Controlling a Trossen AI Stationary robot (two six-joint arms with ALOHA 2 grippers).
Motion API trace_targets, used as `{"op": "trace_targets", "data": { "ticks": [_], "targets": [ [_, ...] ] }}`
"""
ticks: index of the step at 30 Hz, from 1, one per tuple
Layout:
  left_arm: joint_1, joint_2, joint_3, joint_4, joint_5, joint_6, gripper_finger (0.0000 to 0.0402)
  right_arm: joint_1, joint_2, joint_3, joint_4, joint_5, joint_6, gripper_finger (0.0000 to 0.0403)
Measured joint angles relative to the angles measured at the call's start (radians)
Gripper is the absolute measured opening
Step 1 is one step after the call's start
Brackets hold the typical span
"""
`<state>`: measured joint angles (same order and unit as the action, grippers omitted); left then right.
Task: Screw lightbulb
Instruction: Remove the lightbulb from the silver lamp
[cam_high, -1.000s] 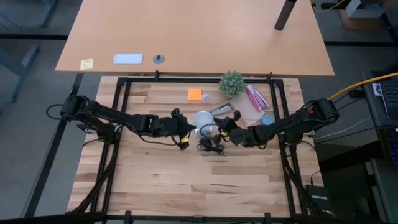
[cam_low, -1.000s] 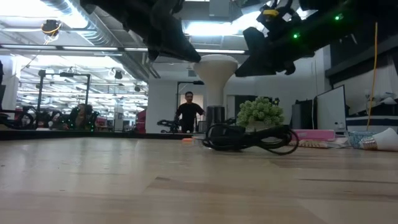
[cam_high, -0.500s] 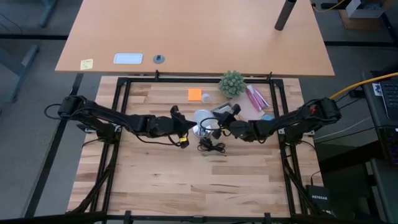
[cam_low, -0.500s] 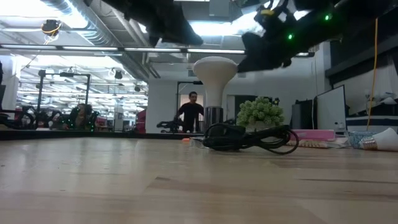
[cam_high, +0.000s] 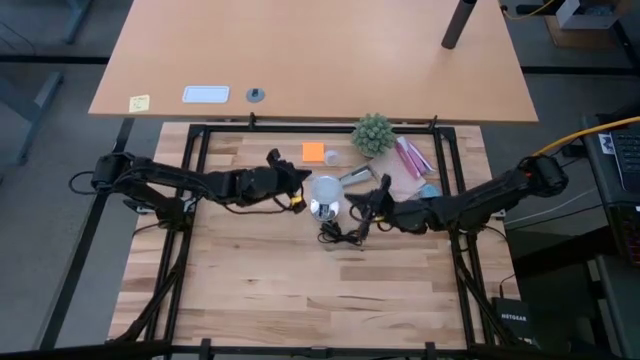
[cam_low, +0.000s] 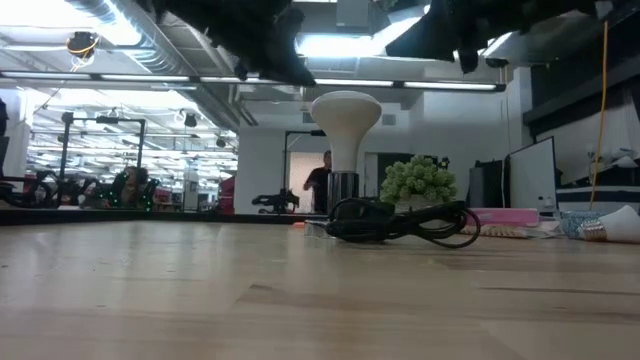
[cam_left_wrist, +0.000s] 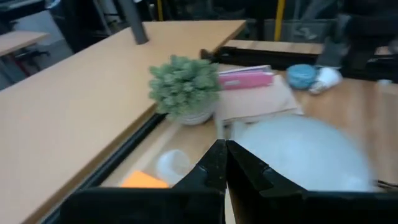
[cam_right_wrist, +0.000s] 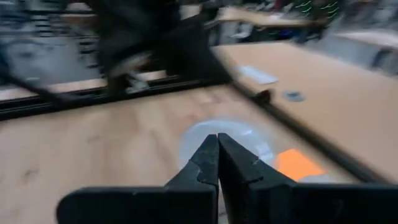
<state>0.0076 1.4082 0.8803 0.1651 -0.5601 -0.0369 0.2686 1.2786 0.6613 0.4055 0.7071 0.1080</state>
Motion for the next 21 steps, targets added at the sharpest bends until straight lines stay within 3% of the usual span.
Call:
{"op": "trace_targets", "data": {
  "ticks": [3,9,15,21],
  "targets": [
    [0.042,0.0,0.0,-0.034,0.03,-0.003,0.0,0.016,0.035,0.0,-0.021,-0.046,0.071,0.0005],
    [0.085,0.036,0.0,-0.072,0.167,-0.059,0.0,0.02,0.132,0.0,-0.012,-0.03,0.139,0.0005],
    [0.067,0.062,0.0,-0.075,0.184,-0.065,0.0,0.017,0.189,0.0,-0.013,0.061,0.153,0.0005],
    [0.03,0.062,0.0,-0.077,0.169,-0.072,0.0,-0.036,0.213,0.0,-0.014,0.067,0.167,0.0005]
  ]
}}
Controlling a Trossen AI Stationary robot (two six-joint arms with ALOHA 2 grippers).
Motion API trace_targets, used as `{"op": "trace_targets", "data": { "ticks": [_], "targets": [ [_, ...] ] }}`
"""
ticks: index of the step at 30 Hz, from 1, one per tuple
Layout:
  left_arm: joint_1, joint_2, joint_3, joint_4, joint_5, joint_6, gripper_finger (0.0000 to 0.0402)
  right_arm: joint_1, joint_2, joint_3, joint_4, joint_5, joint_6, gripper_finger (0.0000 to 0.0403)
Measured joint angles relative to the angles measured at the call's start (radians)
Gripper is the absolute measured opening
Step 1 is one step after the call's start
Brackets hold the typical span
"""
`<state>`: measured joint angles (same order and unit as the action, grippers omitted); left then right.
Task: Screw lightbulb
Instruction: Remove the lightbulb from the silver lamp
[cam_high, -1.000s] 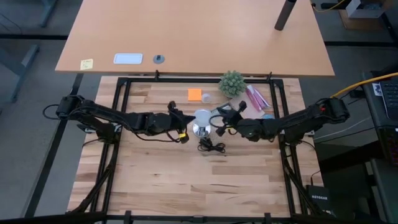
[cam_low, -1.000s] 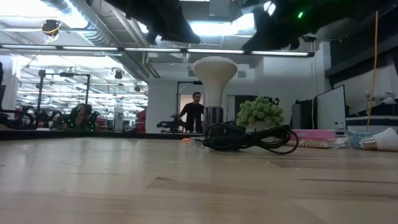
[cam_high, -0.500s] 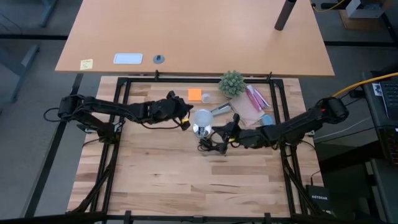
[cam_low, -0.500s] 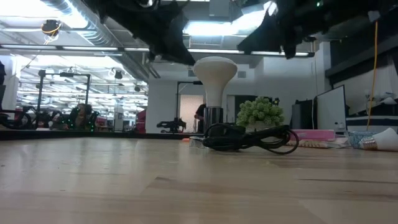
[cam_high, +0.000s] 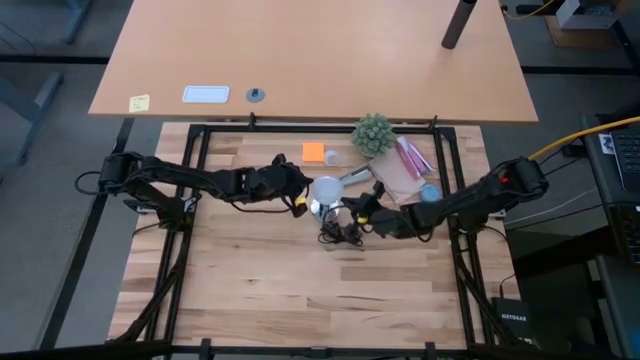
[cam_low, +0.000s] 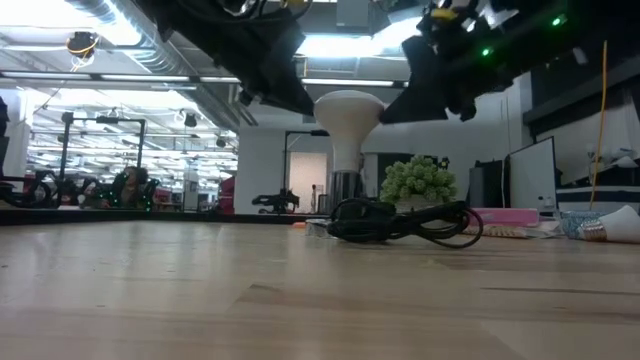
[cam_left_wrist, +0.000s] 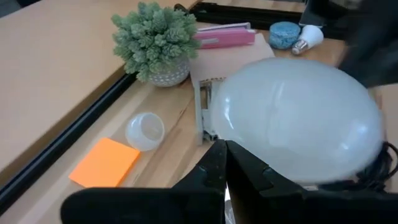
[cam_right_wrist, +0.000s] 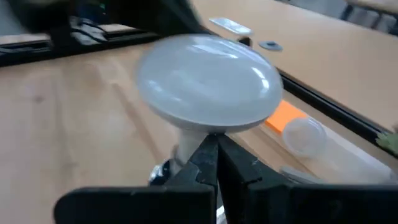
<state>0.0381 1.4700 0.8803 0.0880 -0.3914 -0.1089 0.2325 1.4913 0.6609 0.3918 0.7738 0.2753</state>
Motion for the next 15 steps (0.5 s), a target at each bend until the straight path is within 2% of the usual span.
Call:
{"op": "trace_targets", "data": {
  "ticks": [8,15],
  "targets": [
    [-0.036,-0.003,0.0,-0.028,0.018,-0.053,0.0,-0.1,0.0,-0.003,-0.004,-0.022,0.016,0.0005],
    [-0.072,-0.001,0.0,-0.008,0.025,-0.067,0.0,-0.175,0.0,-0.002,0.012,-0.134,0.016,0.0005]
  ]
}}
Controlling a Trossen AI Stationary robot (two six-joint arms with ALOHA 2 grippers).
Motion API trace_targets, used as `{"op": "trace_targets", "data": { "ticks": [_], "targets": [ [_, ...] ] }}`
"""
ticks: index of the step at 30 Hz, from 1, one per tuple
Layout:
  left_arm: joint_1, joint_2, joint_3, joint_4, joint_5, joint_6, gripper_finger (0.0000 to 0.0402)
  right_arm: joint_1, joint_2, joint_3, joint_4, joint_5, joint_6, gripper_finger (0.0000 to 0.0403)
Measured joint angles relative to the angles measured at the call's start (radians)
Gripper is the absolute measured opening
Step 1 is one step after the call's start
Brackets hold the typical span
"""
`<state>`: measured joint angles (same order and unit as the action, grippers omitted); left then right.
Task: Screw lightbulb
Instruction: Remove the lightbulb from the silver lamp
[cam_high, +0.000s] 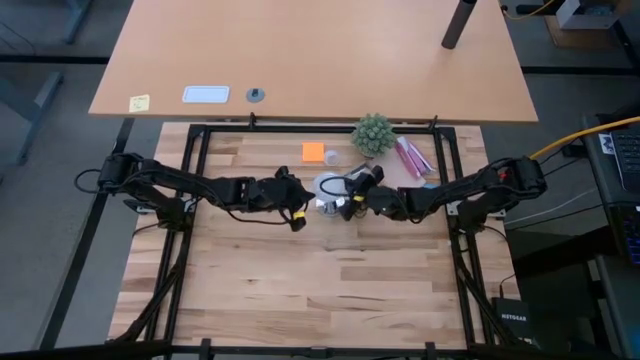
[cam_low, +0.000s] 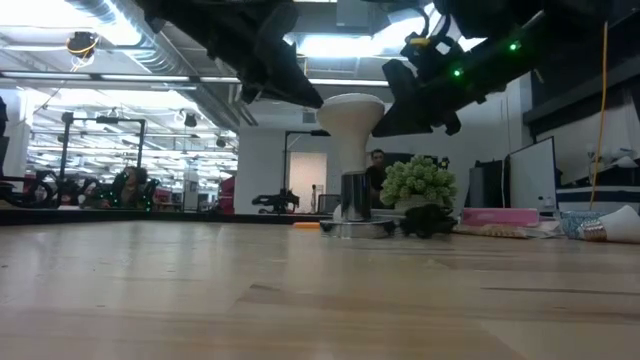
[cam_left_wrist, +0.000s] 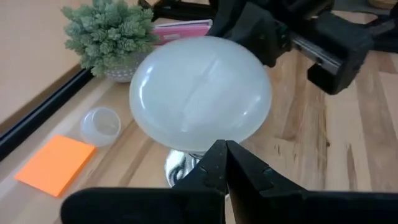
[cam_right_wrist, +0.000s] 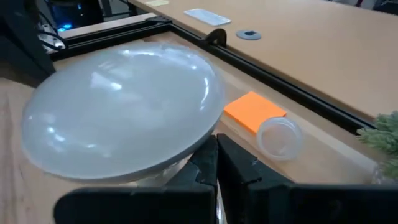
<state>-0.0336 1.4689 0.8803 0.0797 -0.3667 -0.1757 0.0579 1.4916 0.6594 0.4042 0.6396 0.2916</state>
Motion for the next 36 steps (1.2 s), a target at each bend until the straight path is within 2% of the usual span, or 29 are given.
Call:
{"op": "trace_targets", "data": {
  "ticks": [9,14,19,24,27,30,36],
  "targets": [
    [-0.002,0.001,0.0,0.049,-0.013,0.0,0.0,-0.048,0.0,0.002,0.002,-0.082,-0.012,0.0005],
    [-0.007,-0.015,0.0,0.076,-0.065,0.01,0.0,-0.044,-0.016,0.002,-0.009,0.003,-0.113,0.0005],
    [-0.002,-0.052,0.0,0.1,-0.087,0.049,0.0,-0.023,-0.113,0.002,-0.021,0.058,-0.146,0.0005],
    [0.037,-0.057,0.0,0.113,-0.118,0.085,0.0,0.042,-0.216,0.002,-0.037,0.062,-0.152,0.0005],
    [0.075,-0.052,0.0,0.125,-0.117,0.108,0.0,0.096,-0.233,0.002,-0.049,0.035,-0.109,0.0005],
    [0.119,-0.05,0.0,0.122,-0.083,0.126,0.0,0.143,-0.219,0.002,-0.049,0.009,-0.07,0.0005],
    [0.197,-0.026,0.0,0.126,0.066,0.123,0.0,0.172,-0.133,0.002,-0.048,0.008,0.013,0.0005]
  ]
}}
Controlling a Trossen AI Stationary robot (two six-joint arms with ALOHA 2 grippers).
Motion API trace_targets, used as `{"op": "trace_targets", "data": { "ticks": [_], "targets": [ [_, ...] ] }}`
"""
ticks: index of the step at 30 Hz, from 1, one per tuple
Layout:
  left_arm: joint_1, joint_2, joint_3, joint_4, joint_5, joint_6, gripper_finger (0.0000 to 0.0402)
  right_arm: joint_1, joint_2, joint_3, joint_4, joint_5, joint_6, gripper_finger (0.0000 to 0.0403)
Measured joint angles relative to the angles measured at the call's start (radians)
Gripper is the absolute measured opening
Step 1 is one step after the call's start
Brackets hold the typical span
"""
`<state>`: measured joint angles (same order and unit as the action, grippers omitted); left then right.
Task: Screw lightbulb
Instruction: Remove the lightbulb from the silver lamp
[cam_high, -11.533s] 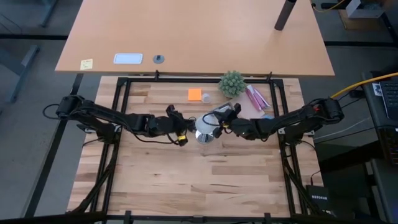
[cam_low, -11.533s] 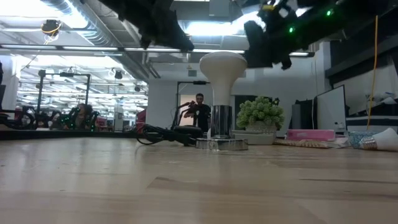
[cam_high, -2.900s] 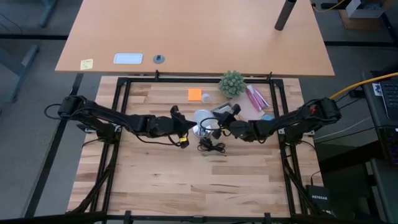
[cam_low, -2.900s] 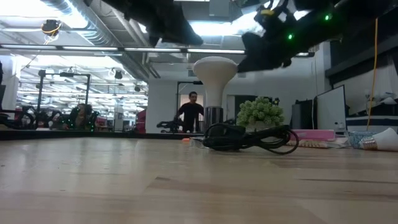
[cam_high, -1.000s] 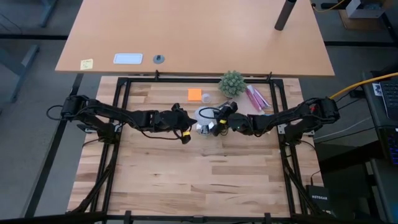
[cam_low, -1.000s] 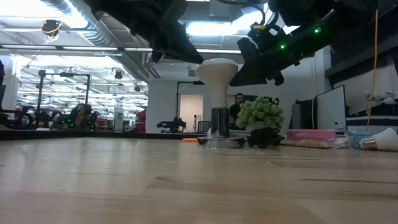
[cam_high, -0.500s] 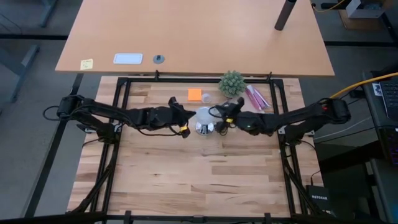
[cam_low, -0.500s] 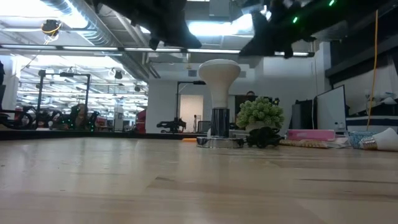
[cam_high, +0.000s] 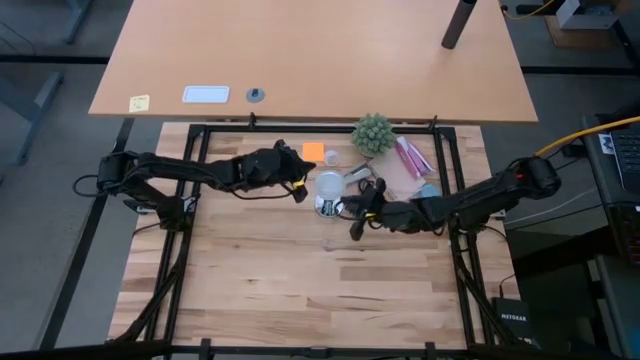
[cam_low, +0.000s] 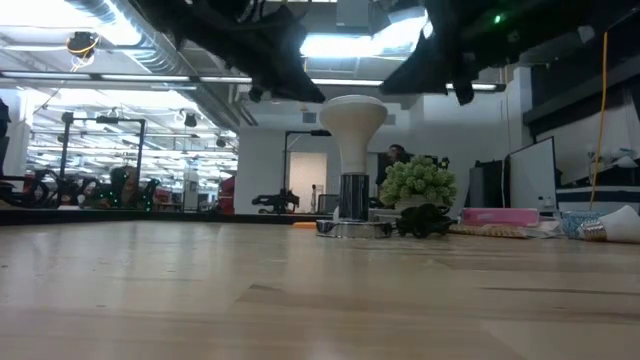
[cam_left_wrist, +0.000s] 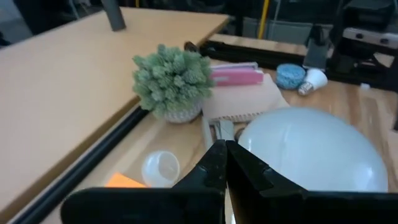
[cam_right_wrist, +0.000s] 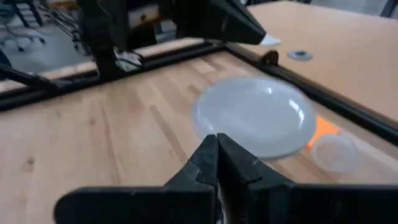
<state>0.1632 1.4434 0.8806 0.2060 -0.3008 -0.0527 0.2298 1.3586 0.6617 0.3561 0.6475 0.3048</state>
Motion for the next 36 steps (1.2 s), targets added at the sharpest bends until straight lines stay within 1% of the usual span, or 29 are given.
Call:
{"op": "trace_targets", "data": {
  "ticks": [3,6,12,17,25,28,32,36],
  "targets": [
    [0.014,0.025,0.0,0.0,0.049,-0.008,0.0,0.0,0.043,0.0,0.005,0.026,0.026,0.0005],
    [0.009,0.043,0.0,0.0,0.066,-0.015,0.0,-0.001,0.068,0.0,0.018,0.068,0.031,0.0005],
    [-0.013,0.053,0.0,0.008,0.108,-0.023,0.0,-0.009,0.079,0.0,0.017,0.074,0.031,0.0005],
    [-0.045,0.053,0.0,0.011,0.103,-0.036,0.0,-0.041,0.079,0.0,0.016,0.076,0.031,0.0005],
    [-0.087,0.049,0.003,-0.028,0.114,-0.088,0.0,-0.087,0.079,-0.001,0.013,0.093,0.031,0.0005],
    [-0.103,0.051,0.003,-0.027,0.125,-0.101,0.0,-0.106,0.079,-0.001,0.013,0.081,0.031,0.0005],
    [-0.121,0.053,0.002,-0.019,0.123,-0.104,0.0,-0.144,0.079,-0.001,0.013,0.037,0.031,0.0005],
    [-0.127,0.057,-0.002,0.055,0.115,-0.1,0.0,-0.174,0.079,-0.001,0.013,0.013,0.031,0.0005]
  ]
}}
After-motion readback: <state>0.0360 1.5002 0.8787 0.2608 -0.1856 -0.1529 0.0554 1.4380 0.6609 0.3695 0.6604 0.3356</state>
